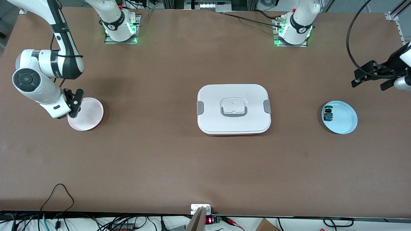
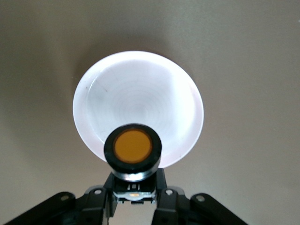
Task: Transfer orange switch to right arm and place
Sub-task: 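Lower the orange switch onto the white plate with the right gripper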
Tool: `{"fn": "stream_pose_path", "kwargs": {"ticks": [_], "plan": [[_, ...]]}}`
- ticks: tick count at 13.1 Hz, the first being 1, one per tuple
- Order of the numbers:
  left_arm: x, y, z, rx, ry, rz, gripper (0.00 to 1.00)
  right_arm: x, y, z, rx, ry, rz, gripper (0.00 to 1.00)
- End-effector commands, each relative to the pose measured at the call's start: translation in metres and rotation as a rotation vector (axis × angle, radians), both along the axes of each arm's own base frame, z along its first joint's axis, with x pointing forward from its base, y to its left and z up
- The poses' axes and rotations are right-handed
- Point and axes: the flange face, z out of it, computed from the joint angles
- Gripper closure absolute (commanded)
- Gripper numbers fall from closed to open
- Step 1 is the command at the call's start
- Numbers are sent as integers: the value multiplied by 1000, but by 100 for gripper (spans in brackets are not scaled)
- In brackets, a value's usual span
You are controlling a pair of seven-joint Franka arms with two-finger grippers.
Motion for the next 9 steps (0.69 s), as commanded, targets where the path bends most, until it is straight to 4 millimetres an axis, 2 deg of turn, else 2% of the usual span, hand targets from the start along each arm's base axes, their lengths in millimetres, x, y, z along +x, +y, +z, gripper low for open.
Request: {"fn": "stream_pose_path", "kwargs": {"ticks": [1, 3, 6, 9], "plan": [[-4, -5, -2, 34, -2, 37, 0, -8, 1, -20, 11, -20, 48, 94], [-5, -6, -1, 34, 0, 37, 0, -13, 2, -38, 14, -41, 80, 94], [-4, -4, 1, 34, -3, 37, 0, -16, -4, -49, 4, -26, 91, 93], [-5, 3, 2, 34, 3, 39, 0, -20, -16, -68, 16, -31, 76, 93]]}}
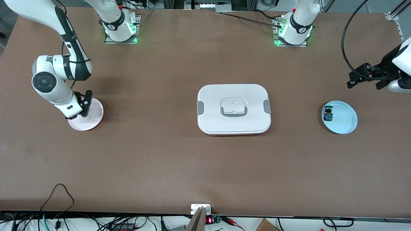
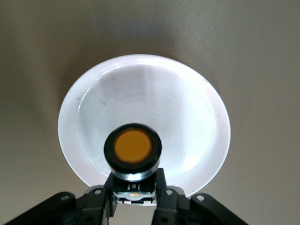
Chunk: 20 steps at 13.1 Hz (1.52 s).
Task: Transfer orange switch to right arm and place
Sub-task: 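Open the right gripper and lift it off the plate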
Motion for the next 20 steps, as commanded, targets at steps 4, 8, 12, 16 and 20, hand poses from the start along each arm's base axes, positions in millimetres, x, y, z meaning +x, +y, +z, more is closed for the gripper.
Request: {"fn": "stream_pose_path", "kwargs": {"ticks": [4, 8, 12, 16, 20], "plan": [[-2, 18, 5, 27, 0, 27, 0, -7, -15, -25, 14, -11, 17, 93], [13, 21, 11, 29, -23, 33, 0, -18, -15, -44, 34, -15, 20, 91], [14, 17, 12, 94, -25, 17, 0, -19, -18, -38, 33, -22, 2, 0], [18, 16, 6, 95, -16, 15, 0, -13, -21, 0, 24, -52, -26, 0], [18, 16, 4, 94, -11, 16, 0, -6, -11, 70, 6, -86, -41, 0]]}}
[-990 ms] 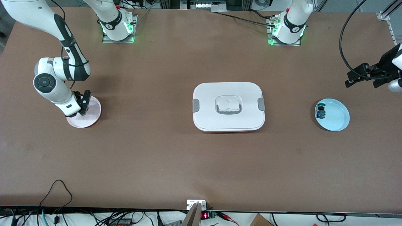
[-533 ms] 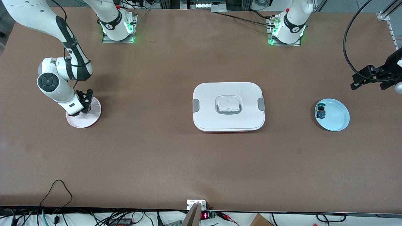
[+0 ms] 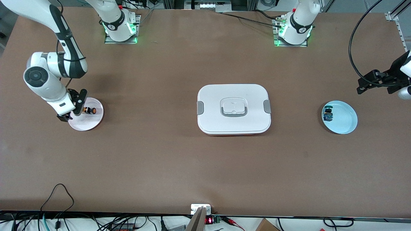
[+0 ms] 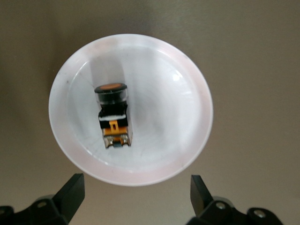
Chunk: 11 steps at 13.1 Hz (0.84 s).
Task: Transfer orange switch to right arm and place
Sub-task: 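Open the right gripper and lift it off the plate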
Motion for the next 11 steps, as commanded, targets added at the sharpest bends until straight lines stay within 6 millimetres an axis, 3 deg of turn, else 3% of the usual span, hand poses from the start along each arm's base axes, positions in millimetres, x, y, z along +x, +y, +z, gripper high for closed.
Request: {"fn": "stream_pose_path", "kwargs": {"ticks": [1, 4, 8, 11], "plan": [[3, 0, 6, 26, -5, -3, 0, -1, 17, 48, 11, 10, -32, 0], [3, 1, 6, 23, -2, 0, 0, 7, 26, 93, 69, 25, -113, 0], [3, 4, 5, 23, -1, 3, 0, 36, 40, 166, 119, 0, -159, 0], [3, 4, 5, 22, -1, 3, 0, 44, 46, 203, 203, -33, -451, 0]]}}
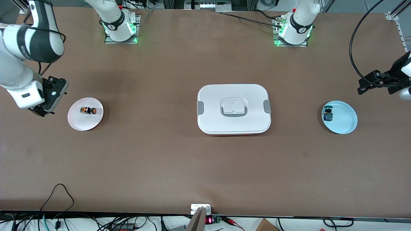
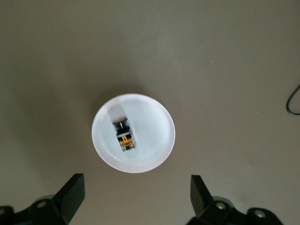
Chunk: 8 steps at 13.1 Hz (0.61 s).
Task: Transfer orange switch to right arm and place
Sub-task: 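Open the right gripper and lift it off the plate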
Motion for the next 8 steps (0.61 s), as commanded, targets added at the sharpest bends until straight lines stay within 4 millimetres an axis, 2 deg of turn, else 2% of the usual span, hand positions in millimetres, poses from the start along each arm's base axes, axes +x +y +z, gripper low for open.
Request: {"fn": "stream_pose_path", "kwargs": {"ticks": [1, 2, 3, 5, 6, 8], "plan": [[2, 2, 5, 22, 0, 0, 0, 6, 5, 33, 32, -9, -314, 0], [2, 2, 5, 22, 0, 1, 0, 4, 10, 42, 29, 21, -451, 0], [2, 2, 5, 22, 0, 1, 0, -1, 24, 50, 27, 67, -566, 0], [2, 2, 5, 22, 0, 0, 0, -13, 33, 51, 32, 157, -823, 0], [2, 2, 5, 22, 0, 1, 0, -20, 37, 48, 20, 215, -914, 0], [2, 2, 5, 22, 0, 1, 0, -31, 58, 46, -57, 264, -1022, 0]]}}
